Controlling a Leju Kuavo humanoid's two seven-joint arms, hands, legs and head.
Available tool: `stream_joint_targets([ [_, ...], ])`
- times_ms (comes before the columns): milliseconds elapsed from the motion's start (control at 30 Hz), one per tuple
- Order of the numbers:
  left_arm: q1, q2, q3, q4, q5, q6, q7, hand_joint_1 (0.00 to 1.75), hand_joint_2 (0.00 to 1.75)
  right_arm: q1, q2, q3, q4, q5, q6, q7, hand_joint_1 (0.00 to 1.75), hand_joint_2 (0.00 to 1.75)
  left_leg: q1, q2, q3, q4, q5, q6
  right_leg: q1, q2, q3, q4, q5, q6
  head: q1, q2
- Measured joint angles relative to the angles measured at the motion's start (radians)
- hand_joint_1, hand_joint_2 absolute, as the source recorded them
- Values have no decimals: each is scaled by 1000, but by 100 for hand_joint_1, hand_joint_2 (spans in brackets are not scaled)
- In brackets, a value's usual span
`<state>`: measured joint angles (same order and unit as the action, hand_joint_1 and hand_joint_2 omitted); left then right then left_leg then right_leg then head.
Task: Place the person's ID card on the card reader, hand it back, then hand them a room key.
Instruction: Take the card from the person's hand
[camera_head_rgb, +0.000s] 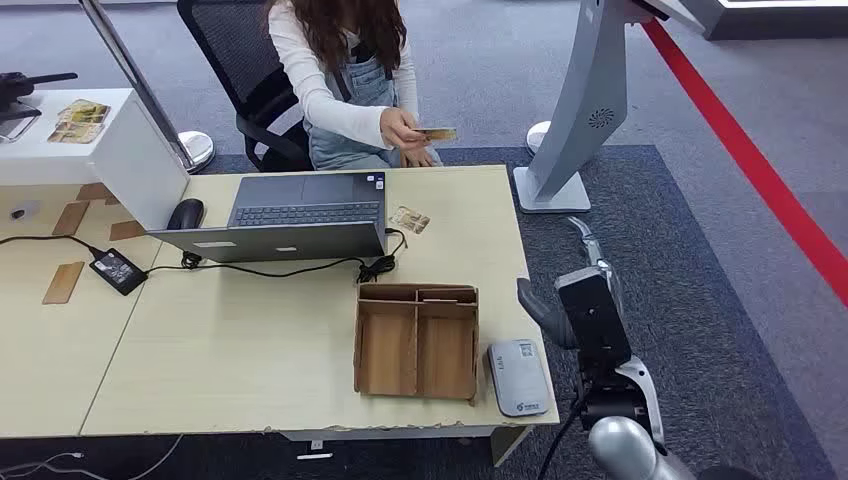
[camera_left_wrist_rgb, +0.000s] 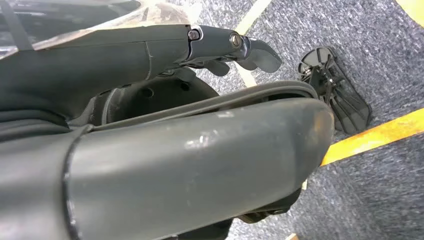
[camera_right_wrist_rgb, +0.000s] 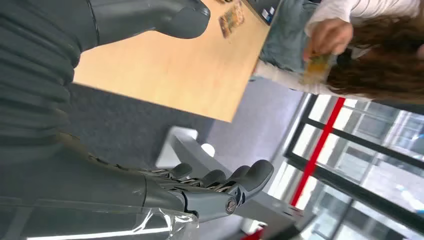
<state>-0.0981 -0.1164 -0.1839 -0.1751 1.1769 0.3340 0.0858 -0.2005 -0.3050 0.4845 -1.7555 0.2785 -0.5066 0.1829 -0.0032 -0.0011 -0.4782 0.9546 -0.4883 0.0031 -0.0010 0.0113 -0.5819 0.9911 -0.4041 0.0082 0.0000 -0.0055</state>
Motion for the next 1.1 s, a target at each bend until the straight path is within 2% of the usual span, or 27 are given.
stream_joint_targets([
  [67, -1, 2, -5, 0, -6, -3, 3, 0, 0, -38, -4, 2, -8, 26, 32, 19, 22, 175, 0, 0, 0, 0, 0, 0, 0, 0, 0, 0, 0, 0, 0, 0],
  [233, -2, 6, -25, 0, -29, -18, 11, 0, 0, -213, -7, 18, -24, 93, 145, 83, 13, 175, 0, 0, 0, 0, 1, 0, 0, -1, 1, 0, 1, 0, 0, 0],
  [500, -3, 6, -57, 0, -48, -31, 10, 0, 0, -386, 34, 77, 44, 99, 194, 88, 9, 175, 0, -1, 0, 0, 1, -1, 1, -1, 0, 0, 1, 0, 0, 0],
  [800, -6, 1, -86, -1, -62, -33, -7, 0, 0, -479, 123, 148, 224, 95, 205, 54, 5, 175, 2, -1, -1, 0, 2, -1, 1, -2, 0, 0, 1, 0, 0, 0],
  [1100, -6, -6, -110, -1, -70, -37, -25, 0, 0, -515, 213, 202, 409, 96, 212, 19, 3, 175, 2, -1, -1, 0, 2, -1, 1, -2, 0, 0, 1, 0, 0, 0],
])
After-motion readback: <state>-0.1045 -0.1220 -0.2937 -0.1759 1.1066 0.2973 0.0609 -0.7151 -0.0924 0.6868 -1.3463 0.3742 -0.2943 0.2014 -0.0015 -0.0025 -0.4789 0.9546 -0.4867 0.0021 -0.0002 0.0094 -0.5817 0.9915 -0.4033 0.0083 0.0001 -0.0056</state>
